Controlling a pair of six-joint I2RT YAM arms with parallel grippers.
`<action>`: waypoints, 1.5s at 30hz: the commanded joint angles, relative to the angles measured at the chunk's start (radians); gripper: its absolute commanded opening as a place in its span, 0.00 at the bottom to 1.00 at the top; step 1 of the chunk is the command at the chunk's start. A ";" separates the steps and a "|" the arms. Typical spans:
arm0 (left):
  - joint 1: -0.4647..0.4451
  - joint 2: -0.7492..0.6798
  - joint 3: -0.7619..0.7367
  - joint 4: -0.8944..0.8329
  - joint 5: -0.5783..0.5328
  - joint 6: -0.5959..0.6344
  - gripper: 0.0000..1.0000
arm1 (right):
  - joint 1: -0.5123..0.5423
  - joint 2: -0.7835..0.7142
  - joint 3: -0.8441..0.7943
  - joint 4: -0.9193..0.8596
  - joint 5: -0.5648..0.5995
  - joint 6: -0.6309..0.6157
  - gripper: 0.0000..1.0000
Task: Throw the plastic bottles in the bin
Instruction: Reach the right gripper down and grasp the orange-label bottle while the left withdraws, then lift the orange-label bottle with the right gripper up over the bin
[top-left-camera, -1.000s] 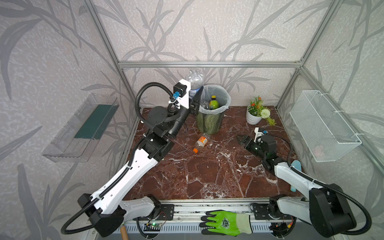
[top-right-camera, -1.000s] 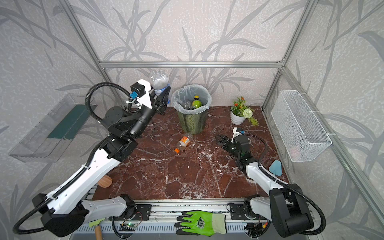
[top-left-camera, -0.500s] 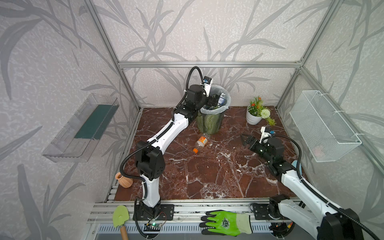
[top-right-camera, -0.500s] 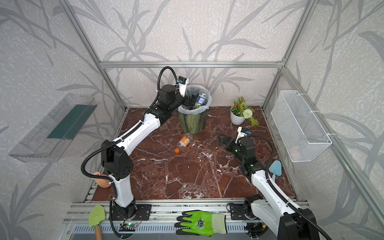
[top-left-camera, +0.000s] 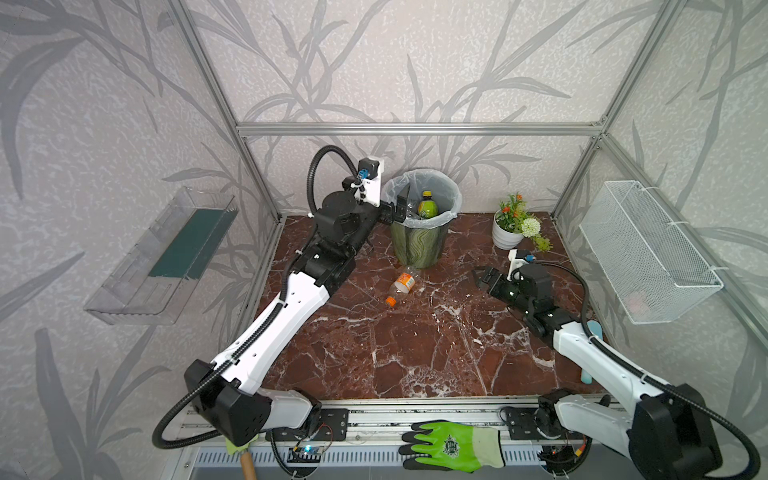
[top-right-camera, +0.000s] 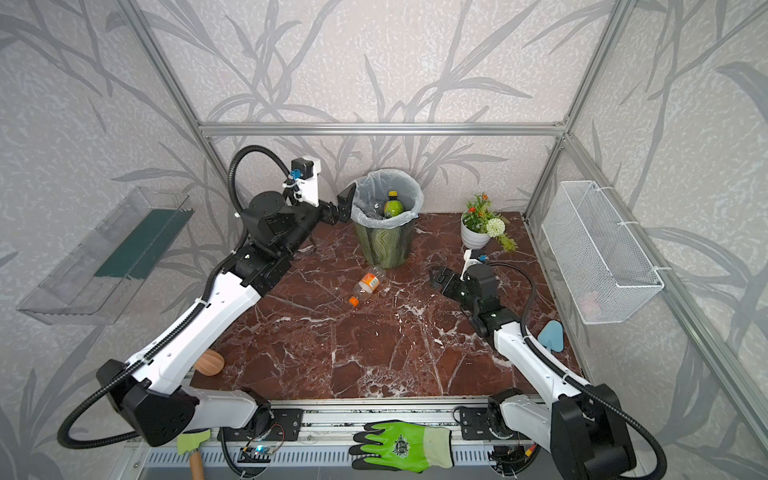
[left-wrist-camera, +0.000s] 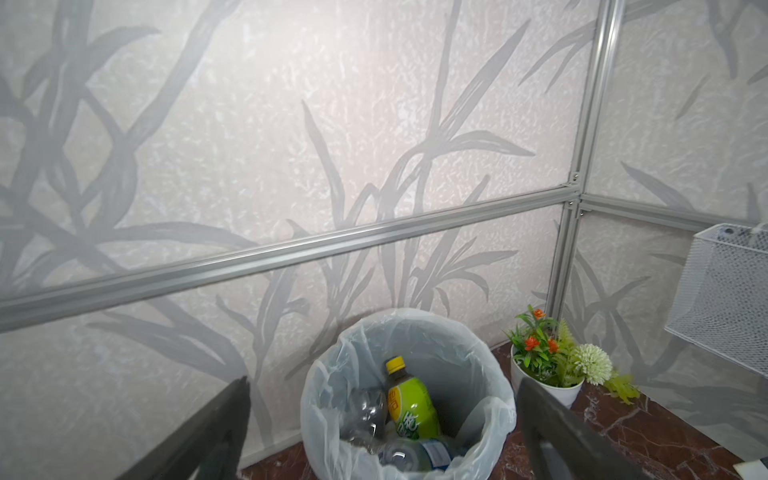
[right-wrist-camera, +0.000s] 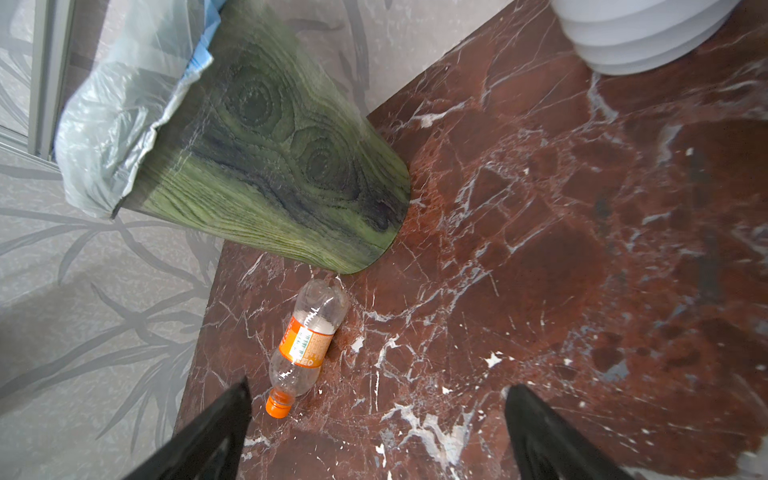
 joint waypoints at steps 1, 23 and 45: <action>0.001 -0.028 -0.186 -0.035 -0.192 -0.080 0.99 | 0.079 0.089 0.078 0.006 0.041 0.034 0.95; 0.149 -0.544 -0.808 -0.296 -0.427 -0.545 0.99 | 0.370 0.788 0.605 -0.162 0.106 0.227 0.94; 0.155 -0.532 -0.834 -0.309 -0.332 -0.561 0.99 | 0.376 0.957 0.709 -0.235 0.133 0.302 0.80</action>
